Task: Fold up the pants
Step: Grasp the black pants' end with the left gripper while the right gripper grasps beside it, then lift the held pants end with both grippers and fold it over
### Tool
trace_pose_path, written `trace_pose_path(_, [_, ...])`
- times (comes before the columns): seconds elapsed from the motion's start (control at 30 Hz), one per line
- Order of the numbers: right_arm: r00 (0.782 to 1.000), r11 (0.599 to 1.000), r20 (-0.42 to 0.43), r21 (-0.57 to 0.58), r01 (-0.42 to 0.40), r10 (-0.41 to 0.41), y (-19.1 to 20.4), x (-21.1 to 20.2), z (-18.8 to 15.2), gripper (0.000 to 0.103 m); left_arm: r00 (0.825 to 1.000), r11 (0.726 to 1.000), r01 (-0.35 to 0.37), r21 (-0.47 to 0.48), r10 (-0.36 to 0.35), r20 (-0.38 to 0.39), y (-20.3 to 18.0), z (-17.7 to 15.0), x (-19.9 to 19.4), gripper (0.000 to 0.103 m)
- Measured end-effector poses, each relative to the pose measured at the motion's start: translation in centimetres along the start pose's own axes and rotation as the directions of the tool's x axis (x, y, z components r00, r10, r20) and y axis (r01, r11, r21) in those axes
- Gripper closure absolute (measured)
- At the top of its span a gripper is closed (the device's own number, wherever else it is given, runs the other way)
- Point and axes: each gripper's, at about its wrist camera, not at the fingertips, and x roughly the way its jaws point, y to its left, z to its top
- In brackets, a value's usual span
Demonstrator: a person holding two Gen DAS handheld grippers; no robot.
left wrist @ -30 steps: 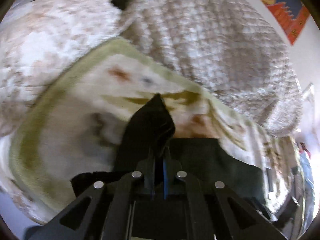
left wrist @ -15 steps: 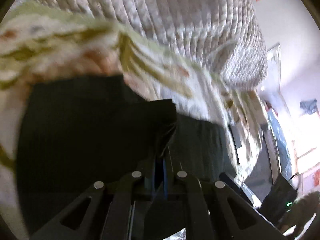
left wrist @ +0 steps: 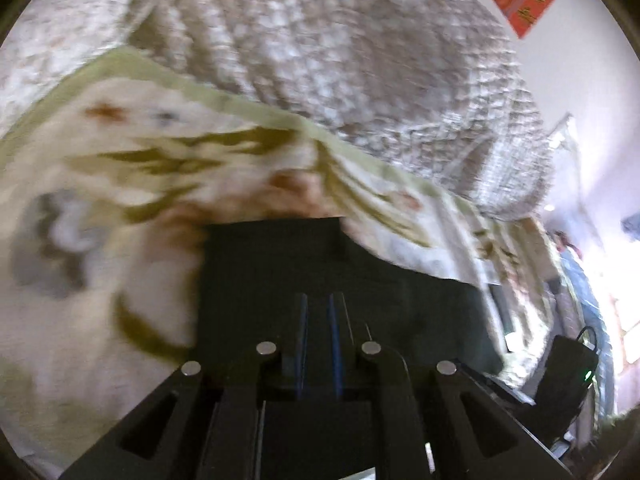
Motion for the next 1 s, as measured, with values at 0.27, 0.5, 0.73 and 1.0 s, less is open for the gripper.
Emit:
trace_pose_path(0.27, [0.992,0.995,-0.076,0.016,-0.095,0.096,0.9,3.9,1.1,0.053,0.996,0.996,-0.084,0.005,0.084,0.003,3.7,-2.5,-1.6,0.090])
trace_pose_path(0.5, [0.984,0.990,-0.110,0.025,-0.138,0.140,1.7,5.9,2.4,0.060,0.996,0.996,-0.085,-0.018,0.085,0.003,4.4,-2.7,-1.5,0.090])
trace_pose_path(0.73, [0.978,0.984,-0.118,0.060,-0.168,0.174,1.4,5.6,3.1,0.101,0.996,0.996,-0.090,-0.004,0.090,0.012,4.1,-2.6,-1.9,0.090])
trace_pose_path(1.0, [0.978,0.985,-0.144,0.106,-0.135,0.150,-1.3,6.0,3.1,0.100,0.997,0.997,-0.079,0.021,0.079,-0.002,3.2,-2.9,-1.5,0.090])
